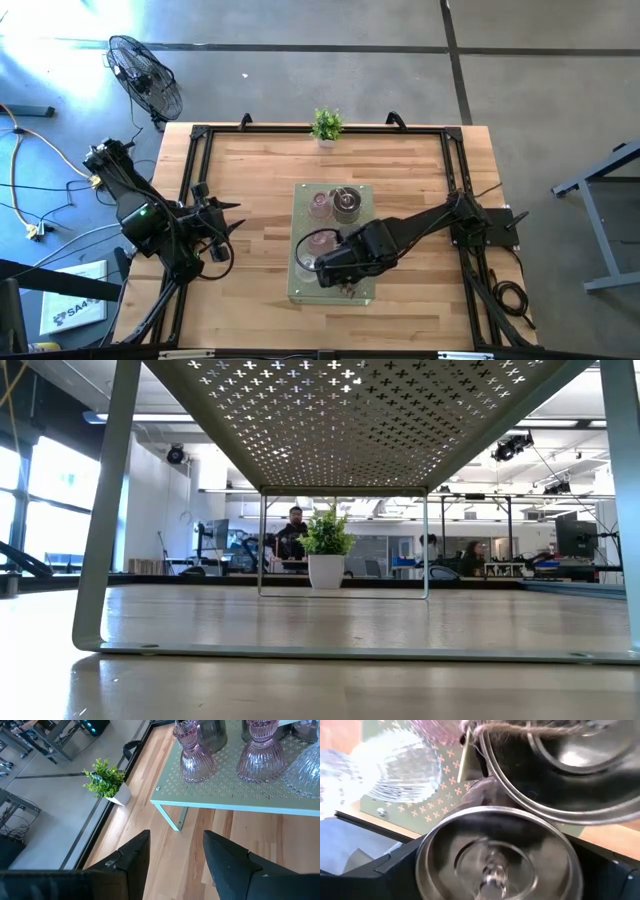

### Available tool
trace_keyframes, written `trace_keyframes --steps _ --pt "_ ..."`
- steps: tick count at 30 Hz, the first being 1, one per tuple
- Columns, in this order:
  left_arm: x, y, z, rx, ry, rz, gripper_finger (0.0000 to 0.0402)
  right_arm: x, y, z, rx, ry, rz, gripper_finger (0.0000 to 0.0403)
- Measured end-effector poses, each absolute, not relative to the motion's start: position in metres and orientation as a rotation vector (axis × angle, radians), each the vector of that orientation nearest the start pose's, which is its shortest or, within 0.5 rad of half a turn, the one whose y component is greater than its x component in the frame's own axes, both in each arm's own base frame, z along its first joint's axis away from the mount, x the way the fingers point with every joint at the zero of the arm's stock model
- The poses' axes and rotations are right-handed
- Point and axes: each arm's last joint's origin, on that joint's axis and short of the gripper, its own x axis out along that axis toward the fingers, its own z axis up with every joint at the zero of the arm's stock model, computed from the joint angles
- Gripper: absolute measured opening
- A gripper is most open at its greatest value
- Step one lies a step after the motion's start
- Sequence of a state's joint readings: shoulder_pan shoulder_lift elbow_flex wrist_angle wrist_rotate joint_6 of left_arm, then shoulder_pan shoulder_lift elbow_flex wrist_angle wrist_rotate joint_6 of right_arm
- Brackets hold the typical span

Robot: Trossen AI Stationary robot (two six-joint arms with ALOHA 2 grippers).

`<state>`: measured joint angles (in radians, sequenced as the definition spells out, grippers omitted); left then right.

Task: Pick & Place candle stick holders
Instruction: Put the silver scented candle on the shelf

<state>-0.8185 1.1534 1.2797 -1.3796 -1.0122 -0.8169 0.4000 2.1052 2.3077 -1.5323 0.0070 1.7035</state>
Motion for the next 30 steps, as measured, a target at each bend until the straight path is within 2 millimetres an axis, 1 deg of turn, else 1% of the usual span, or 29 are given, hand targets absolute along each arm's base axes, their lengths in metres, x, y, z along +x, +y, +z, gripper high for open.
trace_keyframes --steps 5,13,19,30 --pt "0.137 -0.1104 0.3562 0.22 0.61 0.439 0.0177 0.3707 0.156 0.3501 1.159 1.167 -0.815 0.0391" --pt "0.137 -0.1104 0.3561 0.22 0.611 0.439 0.0177 0.3704 0.1566 0.3503 1.176 1.174 -0.817 0.0391" --pt "0.137 -0.1104 0.3561 0.221 0.611 0.439 0.0177 0.3686 0.161 0.3503 1.177 1.178 -0.814 0.0391" --pt "0.137 -0.1104 0.3561 0.221 0.61 0.44 0.0177 0.3685 0.1612 0.3504 1.173 1.181 -0.809 0.0391"
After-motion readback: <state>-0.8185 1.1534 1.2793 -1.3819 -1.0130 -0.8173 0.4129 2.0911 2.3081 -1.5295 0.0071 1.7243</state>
